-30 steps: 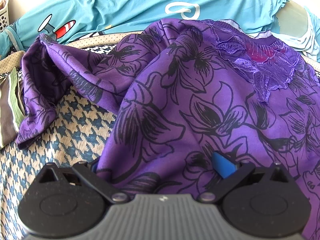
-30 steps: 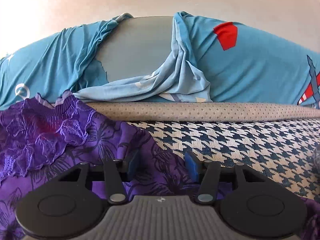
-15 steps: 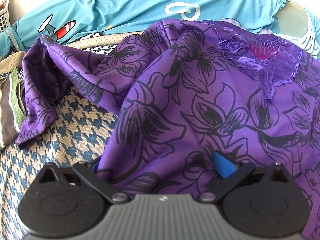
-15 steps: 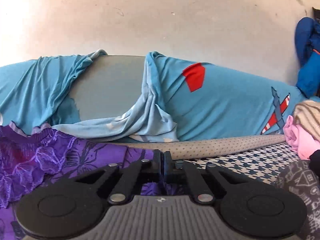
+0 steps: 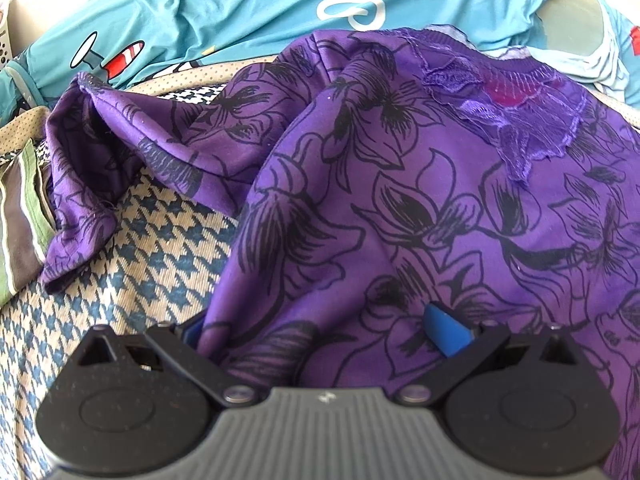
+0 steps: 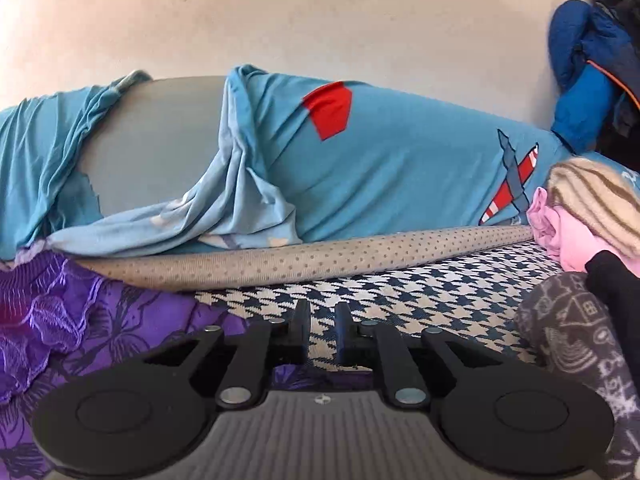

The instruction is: Fold clothes

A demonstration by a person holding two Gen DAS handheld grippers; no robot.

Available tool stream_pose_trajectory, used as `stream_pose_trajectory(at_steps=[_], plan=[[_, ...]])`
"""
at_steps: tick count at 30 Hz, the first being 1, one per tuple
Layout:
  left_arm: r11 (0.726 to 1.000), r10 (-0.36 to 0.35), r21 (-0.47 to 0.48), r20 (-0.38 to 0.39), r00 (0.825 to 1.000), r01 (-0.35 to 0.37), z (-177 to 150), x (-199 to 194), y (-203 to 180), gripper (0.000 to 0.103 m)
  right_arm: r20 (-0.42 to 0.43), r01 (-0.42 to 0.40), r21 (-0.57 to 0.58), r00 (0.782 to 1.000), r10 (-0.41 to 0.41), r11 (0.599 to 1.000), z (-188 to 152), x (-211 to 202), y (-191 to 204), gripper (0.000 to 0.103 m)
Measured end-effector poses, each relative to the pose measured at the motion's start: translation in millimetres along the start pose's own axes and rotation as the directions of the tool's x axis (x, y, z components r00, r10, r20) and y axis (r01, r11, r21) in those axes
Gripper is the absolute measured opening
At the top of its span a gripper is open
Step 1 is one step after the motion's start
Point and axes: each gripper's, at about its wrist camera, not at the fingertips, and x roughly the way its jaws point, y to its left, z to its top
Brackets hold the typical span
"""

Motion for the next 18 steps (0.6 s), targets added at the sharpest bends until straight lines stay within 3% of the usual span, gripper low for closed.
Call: stream_pose_trajectory(at_steps=[3, 5, 7, 12, 18], plan=[[1.000, -0.002, 0.009, -0.006, 1.000, 0.002, -3, -4, -3, 0.103, -0.017, -0.025, 0.009, 1.000, 0.025, 1.000, 2, -11, -4, 0.014], [1.000, -0.003, 0.022, -0.003, 1.000, 0.003, -7, -7, -5, 0.103, -0.035, -0.043, -0.003, 0.998, 0.043, 0.999, 2, -20, -6, 0.027], [0.999, -0.003, 0.042, 0.004, 1.000, 0.003, -10, -11, -6, 0.103, -0.041, -0.061, -0.023, 0.997, 0.060, 0.998, 0, -30, -5, 0.032], [0.996, -0.009, 0.092, 0.014, 1.000, 0.008, -19, -18, -9, 0.103, -0.085, -0.180, -0.033, 0.981, 0.177, 0.983, -5, -58, -10, 0.032], [0.990, -0.008, 0.140, 0.040, 0.999, 0.002, -33, -27, -12, 0.103, -0.103, -0.228, -0.083, 0.970, 0.219, 0.970, -10, -90, -26, 0.035]])
